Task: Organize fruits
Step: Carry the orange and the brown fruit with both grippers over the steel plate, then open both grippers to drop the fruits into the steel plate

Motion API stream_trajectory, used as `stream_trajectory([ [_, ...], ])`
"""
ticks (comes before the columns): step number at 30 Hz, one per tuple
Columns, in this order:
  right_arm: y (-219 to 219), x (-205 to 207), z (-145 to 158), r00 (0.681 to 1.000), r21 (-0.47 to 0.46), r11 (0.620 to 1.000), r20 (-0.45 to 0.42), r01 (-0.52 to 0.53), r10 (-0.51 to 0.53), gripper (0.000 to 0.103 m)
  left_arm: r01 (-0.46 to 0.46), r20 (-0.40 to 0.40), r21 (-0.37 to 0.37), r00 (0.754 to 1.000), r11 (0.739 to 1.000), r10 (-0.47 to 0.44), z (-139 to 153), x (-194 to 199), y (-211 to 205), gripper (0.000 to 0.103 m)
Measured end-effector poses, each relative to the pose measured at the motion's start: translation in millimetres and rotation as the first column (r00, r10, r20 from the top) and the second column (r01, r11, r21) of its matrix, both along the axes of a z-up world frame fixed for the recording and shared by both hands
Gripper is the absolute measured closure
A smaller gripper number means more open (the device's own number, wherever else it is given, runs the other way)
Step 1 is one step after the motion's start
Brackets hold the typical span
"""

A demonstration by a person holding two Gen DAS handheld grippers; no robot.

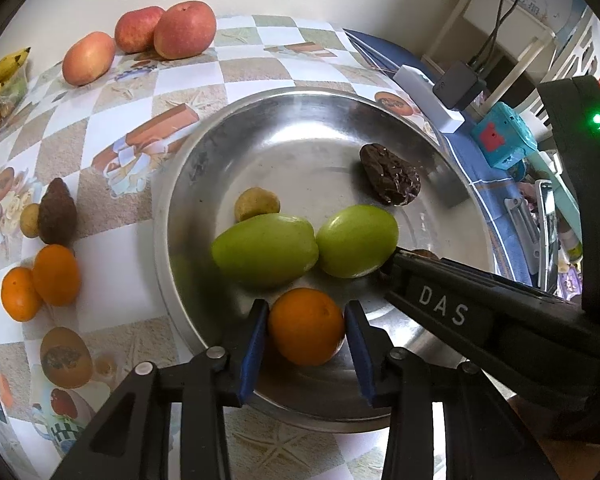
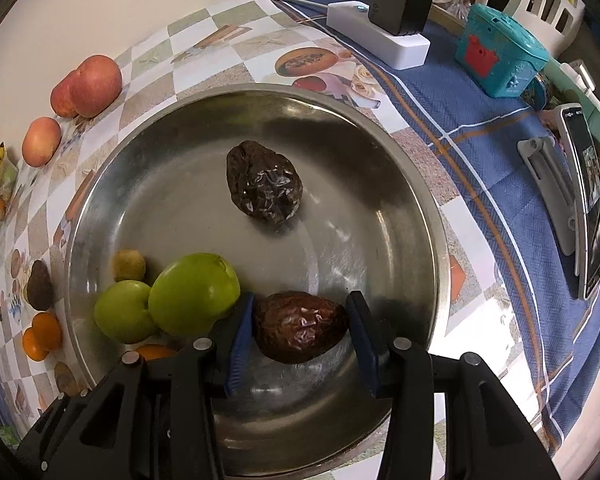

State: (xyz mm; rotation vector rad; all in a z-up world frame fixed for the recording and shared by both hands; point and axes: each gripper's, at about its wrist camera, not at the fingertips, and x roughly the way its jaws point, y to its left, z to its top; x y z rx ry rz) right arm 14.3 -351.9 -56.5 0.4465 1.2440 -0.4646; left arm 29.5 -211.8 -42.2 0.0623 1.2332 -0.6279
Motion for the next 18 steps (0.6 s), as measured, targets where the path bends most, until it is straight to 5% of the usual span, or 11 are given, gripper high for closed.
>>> stream_trajectory([
  [7, -1.8, -0.8, 1.1, 1.000, 0.016, 1.000, 0.002, 0.007, -0.007, 0.054, -0.005, -0.003, -0.044, 1.000, 0.999, 0.005, 11.9, -0.8, 1.8, 0.054],
  [18, 0.7, -8.7, 42.7, 0.992, -0.050, 0.999, 0.127, 0.007, -0.001, 0.054, -0.044, 0.015, -0.073, 0.999, 0.996, 0.045, 41.7, 0.1, 22.2, 0.054],
])
